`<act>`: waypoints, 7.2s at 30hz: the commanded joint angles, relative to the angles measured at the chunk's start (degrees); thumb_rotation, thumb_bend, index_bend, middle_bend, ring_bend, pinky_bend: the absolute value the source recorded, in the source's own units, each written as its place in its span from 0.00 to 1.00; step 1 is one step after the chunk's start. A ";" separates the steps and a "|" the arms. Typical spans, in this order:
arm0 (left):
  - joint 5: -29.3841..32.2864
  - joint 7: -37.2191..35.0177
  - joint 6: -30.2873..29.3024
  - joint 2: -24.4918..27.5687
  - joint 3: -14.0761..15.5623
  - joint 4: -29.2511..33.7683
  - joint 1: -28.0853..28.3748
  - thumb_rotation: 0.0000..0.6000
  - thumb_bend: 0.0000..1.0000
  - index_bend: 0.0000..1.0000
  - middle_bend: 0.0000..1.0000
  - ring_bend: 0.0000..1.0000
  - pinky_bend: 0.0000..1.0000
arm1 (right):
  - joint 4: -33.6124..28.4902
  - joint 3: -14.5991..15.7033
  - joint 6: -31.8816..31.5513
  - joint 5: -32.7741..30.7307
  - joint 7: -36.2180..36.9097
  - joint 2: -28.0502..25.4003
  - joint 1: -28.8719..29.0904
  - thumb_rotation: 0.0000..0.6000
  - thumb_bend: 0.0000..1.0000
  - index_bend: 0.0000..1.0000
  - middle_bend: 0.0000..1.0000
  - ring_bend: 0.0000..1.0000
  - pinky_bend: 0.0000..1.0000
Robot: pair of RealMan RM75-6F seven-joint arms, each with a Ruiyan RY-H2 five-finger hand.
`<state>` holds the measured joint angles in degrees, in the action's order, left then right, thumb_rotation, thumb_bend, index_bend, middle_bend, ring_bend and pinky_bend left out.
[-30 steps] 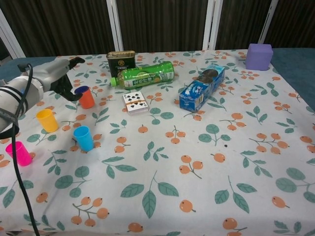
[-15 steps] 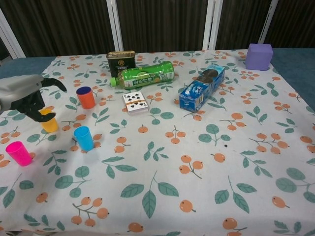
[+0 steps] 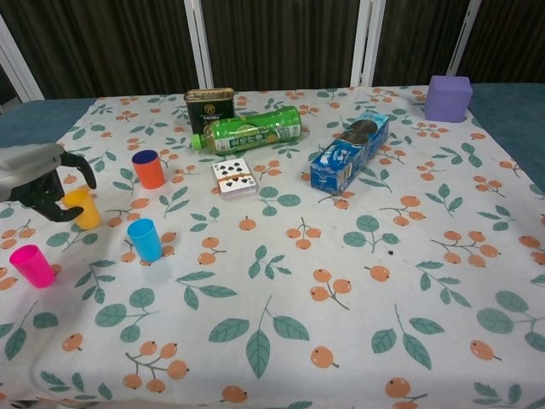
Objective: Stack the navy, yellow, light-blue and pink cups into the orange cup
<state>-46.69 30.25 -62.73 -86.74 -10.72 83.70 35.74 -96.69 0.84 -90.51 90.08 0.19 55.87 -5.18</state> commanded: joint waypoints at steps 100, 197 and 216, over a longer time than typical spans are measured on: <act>-15.25 -2.66 -4.47 -4.17 6.31 9.29 -3.65 1.00 0.34 0.25 1.00 1.00 1.00 | 0.93 1.40 -2.15 3.41 4.38 -1.52 -0.99 1.00 0.22 0.00 0.00 0.00 0.00; -23.08 -8.35 -11.20 11.06 13.58 20.59 -14.25 1.00 0.35 0.06 1.00 1.00 1.00 | 0.56 1.60 -1.18 3.61 3.52 -1.12 -0.68 1.00 0.22 0.00 0.00 0.00 0.00; -21.31 -14.01 -7.90 5.89 10.85 9.60 -15.97 1.00 0.35 0.37 1.00 1.00 1.00 | 0.62 1.41 -1.35 3.01 3.46 -1.07 -0.75 1.00 0.22 0.00 0.00 0.00 0.00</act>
<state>-67.91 16.33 -70.58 -80.84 0.22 93.43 19.86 -96.06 2.25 -91.87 93.09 3.66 54.79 -5.94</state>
